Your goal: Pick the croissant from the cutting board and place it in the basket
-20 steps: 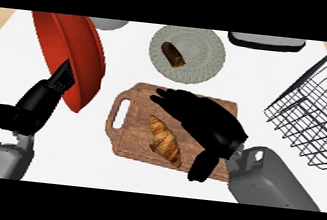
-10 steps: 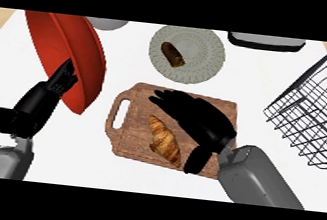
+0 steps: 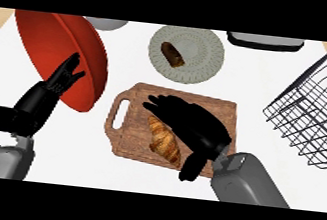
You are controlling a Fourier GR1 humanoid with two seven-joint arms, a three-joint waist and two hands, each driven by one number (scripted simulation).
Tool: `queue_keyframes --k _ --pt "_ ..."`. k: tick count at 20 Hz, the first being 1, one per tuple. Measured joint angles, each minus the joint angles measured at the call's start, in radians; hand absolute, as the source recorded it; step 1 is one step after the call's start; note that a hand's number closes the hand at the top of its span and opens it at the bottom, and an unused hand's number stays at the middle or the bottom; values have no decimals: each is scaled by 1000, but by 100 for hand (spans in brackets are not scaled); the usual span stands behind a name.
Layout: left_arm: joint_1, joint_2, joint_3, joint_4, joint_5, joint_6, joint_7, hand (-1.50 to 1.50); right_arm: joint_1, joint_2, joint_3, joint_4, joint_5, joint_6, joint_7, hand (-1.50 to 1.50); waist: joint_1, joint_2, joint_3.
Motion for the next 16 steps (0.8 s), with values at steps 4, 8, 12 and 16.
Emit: queue_keyframes --k 4,8,12,16 --pt "6 -12 5 -6 -12 -12 -2 0 -2 11 -1 28 58 3 -13 -150 1 0 0" --pt "4 -16 23 -20 -11 -30 16 0 13 33 7 31 109 12 -12 -150 1 0 0" --pt "10 -34 20 -37 -31 -28 22 0 33 54 22 56 154 -10 -27 -150 1 0 0" --pt "-2 -50 23 -42 -49 -23 39 0 32 70 41 119 180 -56 -32 -150 1 1 0"
